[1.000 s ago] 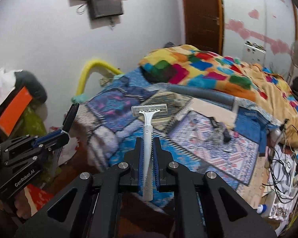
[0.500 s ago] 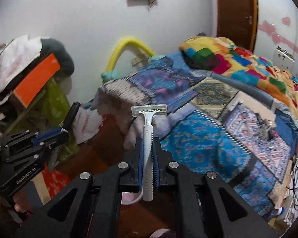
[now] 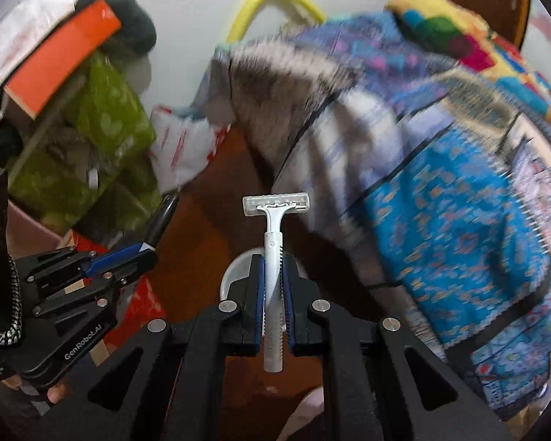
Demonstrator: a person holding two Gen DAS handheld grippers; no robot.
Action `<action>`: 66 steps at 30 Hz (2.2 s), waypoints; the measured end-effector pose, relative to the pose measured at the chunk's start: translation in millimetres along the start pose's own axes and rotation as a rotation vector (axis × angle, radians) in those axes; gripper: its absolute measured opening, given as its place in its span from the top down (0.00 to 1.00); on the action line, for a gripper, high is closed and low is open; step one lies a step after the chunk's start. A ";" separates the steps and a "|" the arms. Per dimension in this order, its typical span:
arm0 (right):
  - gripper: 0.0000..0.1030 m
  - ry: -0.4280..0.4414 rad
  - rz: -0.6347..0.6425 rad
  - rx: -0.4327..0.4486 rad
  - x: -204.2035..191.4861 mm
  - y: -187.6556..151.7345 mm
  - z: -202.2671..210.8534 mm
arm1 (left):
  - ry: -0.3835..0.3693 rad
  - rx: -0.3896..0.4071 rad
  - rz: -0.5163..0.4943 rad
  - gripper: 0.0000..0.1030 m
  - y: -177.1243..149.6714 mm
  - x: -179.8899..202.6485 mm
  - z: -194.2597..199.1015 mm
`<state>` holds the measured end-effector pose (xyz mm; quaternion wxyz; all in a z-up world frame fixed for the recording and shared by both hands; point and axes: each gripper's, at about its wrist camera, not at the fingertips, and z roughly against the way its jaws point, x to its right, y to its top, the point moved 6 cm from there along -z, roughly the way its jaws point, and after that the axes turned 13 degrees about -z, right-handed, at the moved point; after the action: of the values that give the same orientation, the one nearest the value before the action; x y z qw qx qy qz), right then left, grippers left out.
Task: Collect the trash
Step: 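Carry the marker and razor in both tools toward the white bin on the floor, then open the left tool over the bin while the right tool releases the razor into it, then move both open tools back over the items on the bed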
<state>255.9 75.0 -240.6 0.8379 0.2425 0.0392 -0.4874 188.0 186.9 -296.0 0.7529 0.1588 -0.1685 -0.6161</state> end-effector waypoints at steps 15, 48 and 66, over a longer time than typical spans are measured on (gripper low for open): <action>0.73 0.030 -0.047 -0.272 -16.2 -8.5 -86.9 | -0.032 -0.141 0.061 0.90 -25.7 -8.9 -51.9; 0.67 0.014 0.005 0.065 17.3 -6.9 58.6 | 0.096 0.116 -0.098 0.72 30.8 52.0 75.0; 0.56 0.007 -0.076 0.418 84.9 -14.5 208.5 | 0.027 0.377 -0.215 0.62 85.7 175.7 173.6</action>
<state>252.5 -91.4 -88.3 0.7502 0.4111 -0.0507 -0.5154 217.2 25.4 -92.5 0.6419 0.3223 -0.2526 -0.6483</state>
